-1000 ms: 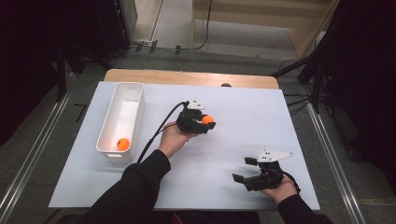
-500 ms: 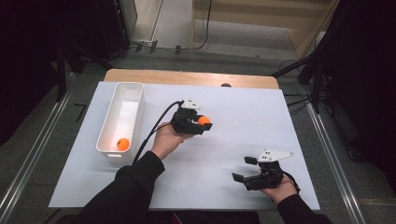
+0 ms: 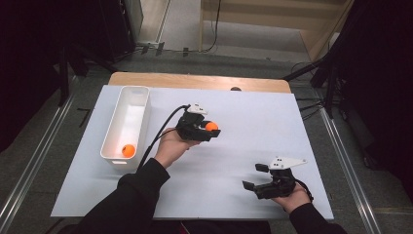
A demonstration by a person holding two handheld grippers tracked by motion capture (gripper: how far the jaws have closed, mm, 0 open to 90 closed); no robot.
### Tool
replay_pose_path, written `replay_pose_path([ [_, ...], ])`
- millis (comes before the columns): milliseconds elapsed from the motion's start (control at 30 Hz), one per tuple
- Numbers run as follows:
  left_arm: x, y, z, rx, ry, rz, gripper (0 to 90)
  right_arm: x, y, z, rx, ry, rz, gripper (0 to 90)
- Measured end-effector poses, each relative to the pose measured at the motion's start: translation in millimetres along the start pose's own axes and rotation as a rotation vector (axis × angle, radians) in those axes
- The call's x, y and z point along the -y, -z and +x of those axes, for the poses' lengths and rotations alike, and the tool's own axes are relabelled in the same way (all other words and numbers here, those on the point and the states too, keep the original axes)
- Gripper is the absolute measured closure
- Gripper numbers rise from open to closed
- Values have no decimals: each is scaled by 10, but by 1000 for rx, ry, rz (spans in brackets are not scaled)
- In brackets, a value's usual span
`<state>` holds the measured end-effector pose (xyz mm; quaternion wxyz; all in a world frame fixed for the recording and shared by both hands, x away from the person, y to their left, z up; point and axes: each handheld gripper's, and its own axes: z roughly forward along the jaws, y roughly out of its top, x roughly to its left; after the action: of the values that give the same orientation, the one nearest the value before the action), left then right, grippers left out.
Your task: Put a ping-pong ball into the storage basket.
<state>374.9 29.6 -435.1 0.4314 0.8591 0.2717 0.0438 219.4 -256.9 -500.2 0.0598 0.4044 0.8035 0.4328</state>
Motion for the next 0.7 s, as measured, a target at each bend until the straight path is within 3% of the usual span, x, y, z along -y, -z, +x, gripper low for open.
replay_pose_path([
  [300,-27,127,55,4,36,-18,510,-2,-1,5,1,0,0,116],
  [700,-51,247,101,1,45,-8,510,-2,-1,7,5,3,2,116],
])
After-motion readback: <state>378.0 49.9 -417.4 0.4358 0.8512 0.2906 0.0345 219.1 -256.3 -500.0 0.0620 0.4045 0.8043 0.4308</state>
